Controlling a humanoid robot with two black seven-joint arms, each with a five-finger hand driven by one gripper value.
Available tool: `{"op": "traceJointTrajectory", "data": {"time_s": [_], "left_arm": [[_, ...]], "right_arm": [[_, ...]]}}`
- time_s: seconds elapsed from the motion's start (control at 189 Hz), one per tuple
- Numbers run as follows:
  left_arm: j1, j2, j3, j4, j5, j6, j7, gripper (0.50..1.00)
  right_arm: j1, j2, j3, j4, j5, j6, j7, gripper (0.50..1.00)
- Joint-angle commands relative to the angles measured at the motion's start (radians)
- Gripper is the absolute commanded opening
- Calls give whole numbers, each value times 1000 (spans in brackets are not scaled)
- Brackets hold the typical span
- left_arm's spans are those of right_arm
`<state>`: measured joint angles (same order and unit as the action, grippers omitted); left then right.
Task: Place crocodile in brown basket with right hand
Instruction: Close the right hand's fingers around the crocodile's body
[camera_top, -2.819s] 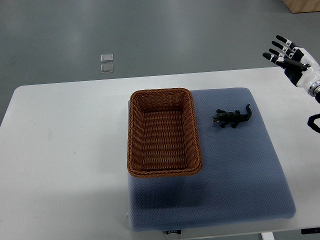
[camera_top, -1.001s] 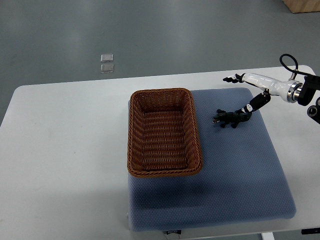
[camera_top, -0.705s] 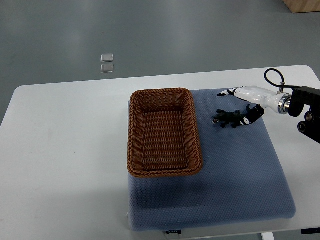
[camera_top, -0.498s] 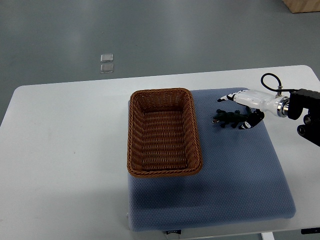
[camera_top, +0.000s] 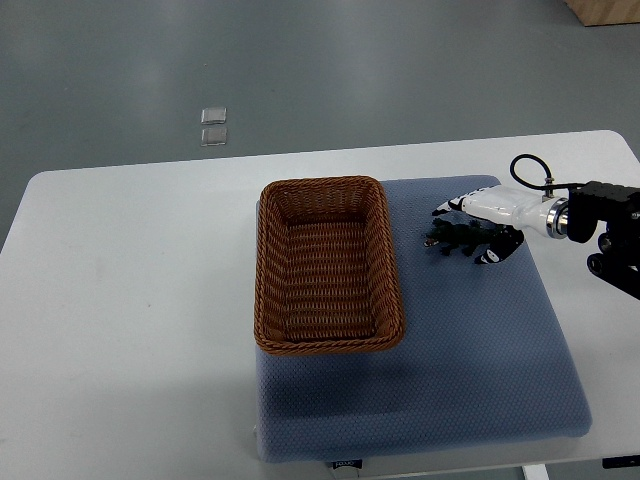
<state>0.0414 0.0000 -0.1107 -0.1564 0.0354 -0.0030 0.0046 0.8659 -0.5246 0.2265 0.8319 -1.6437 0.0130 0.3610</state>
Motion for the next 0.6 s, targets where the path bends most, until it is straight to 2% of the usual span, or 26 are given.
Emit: {"op": "traceJointTrajectory", "data": {"time_s": [0.0,0.037,0.593], "left_arm": [[0,0,0,0,0,0,0,1000],[0,0,0,0,1,0,0,1000],[0,0,0,0,0,0,0,1000]], "right_arm": [[5,11,-10,-4,-1,-1,0,821],[12,12,-12,-8,-1,-1,0,805],[13,23,-19,-33,-1,-2,0,725]]}}
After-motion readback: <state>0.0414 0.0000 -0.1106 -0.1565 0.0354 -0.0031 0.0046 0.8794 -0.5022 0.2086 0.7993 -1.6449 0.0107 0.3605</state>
